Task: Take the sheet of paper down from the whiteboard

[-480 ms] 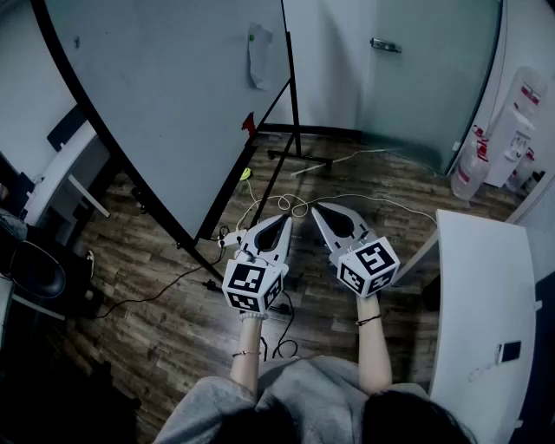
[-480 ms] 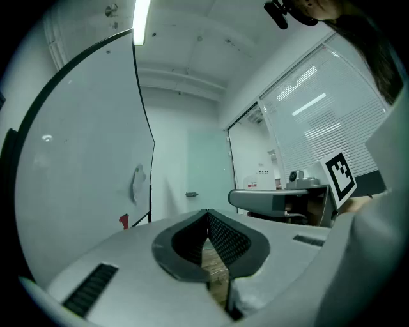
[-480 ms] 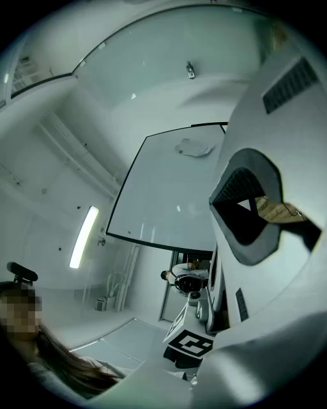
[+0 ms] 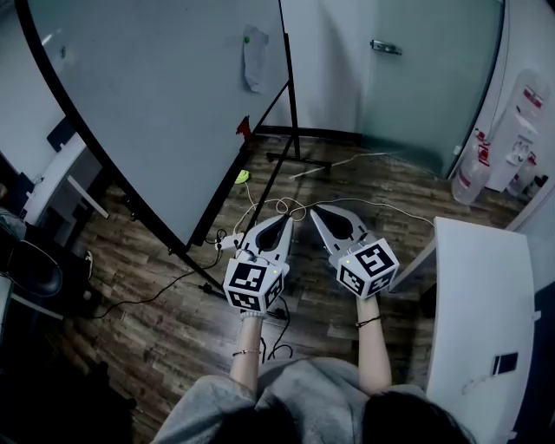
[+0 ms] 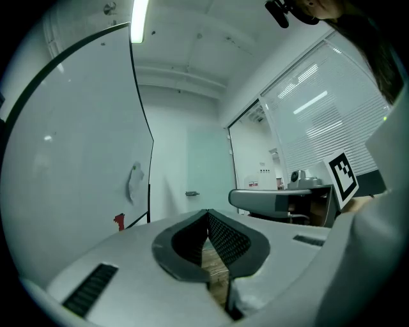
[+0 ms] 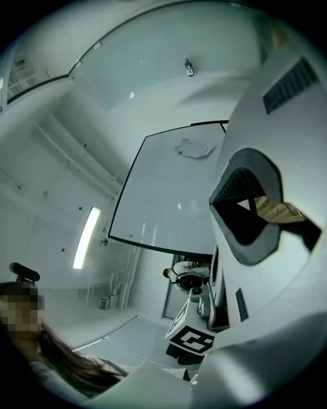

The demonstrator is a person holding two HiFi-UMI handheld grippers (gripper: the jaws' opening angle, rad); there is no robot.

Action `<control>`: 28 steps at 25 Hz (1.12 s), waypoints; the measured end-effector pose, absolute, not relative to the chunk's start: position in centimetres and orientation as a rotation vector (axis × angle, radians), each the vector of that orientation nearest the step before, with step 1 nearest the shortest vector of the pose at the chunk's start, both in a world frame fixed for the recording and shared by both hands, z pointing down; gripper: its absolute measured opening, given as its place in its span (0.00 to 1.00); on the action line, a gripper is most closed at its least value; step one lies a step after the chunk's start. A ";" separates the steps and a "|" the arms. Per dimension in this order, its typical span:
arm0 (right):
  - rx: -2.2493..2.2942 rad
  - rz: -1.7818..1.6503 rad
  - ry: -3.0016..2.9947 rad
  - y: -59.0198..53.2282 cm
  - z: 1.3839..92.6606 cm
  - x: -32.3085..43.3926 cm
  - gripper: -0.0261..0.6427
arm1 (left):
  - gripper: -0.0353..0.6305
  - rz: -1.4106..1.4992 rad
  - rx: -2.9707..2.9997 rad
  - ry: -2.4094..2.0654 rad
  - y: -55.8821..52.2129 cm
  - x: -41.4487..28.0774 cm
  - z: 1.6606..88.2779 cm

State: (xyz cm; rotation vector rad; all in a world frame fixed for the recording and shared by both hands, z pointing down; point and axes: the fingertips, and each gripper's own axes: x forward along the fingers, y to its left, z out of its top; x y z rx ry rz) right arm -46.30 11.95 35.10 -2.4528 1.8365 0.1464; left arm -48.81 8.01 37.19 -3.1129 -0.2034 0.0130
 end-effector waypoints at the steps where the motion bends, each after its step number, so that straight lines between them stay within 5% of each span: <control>1: -2.442 0.143 1.841 12.1 35.1 -46.0 0.04 | 0.06 0.011 -3.114 -0.198 8.1 -48.4 37.3; 15: -2.381 0.109 1.830 11.8 35.4 -40.8 0.04 | 0.06 -0.086 -3.128 -0.057 6.4 -44.1 38.8; 28: -2.429 0.172 1.836 6.2 34.0 -23.4 0.04 | 0.06 0.008 -3.108 -0.044 0.8 -26.4 37.6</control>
